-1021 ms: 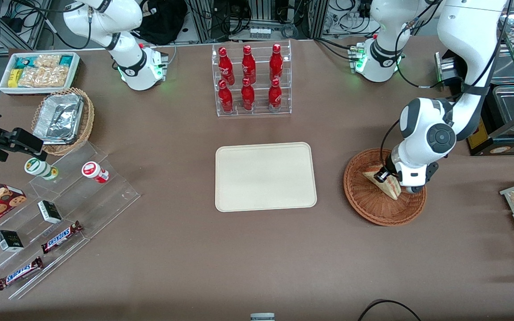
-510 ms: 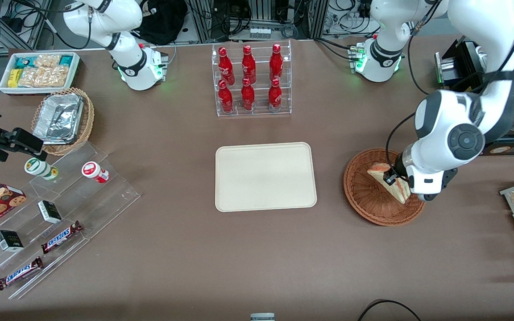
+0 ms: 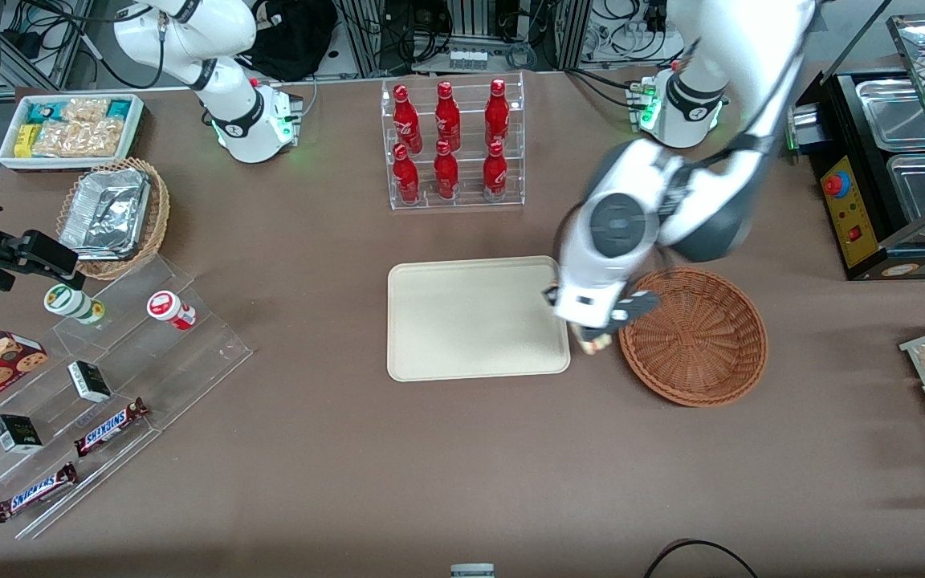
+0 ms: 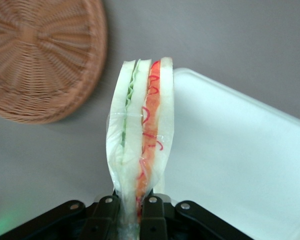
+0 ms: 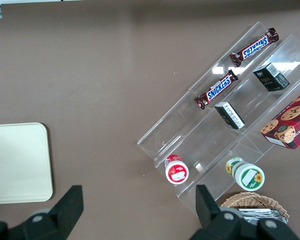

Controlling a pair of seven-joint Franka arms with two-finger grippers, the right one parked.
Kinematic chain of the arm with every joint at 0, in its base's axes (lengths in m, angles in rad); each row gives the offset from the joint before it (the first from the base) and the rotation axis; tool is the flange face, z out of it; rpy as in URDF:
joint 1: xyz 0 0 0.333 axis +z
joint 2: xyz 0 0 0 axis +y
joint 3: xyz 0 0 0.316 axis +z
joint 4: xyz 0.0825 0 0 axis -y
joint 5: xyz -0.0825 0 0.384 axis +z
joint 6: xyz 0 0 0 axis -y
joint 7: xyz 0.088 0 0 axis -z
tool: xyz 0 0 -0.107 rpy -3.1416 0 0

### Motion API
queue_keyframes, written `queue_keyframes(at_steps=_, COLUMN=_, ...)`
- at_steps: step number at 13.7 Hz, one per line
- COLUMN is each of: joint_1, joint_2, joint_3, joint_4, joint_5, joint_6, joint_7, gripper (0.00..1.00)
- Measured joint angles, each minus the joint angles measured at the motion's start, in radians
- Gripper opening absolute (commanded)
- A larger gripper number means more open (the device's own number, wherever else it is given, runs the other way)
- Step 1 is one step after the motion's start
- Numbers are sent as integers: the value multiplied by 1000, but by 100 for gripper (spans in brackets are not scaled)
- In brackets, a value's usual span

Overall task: Place sandwich from basket to tray
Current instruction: 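Lift the sandwich and carry it over the cream tray, then lower the sandwich onto the tray and open the left gripper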

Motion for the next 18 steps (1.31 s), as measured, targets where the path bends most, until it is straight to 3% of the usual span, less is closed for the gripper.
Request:
queue_keyframes(at_steps=6, joint_1=-147, joint_2=163, joint_3=1, joint_4=32, joint_5=88, joint_6=195, joint_7=6, gripper=13)
queue_keyframes(at_steps=12, joint_1=-239, joint_2=230, joint_3=0, joint_4=37, joint_5=97, joint_6=237, joint_7=99, gripper=14)
queue_keyframes(at_steps=16, joint_1=-247, joint_2=245, joint_3=4, joint_4=37, joint_5=98, joint_6=241, joint_7=108, gripper=18)
queue_keyframes(at_steps=17, joint_1=-247, joint_2=253, joint_3=5, joint_4=37, joint_5=98, joint_6=257, joint_7=110, gripper=31)
queue_keyframes(at_steps=18, joint_1=-247, joint_2=261, joint_3=6, joint_4=37, joint_5=98, joint_6=272, joint_7=112, gripper=76)
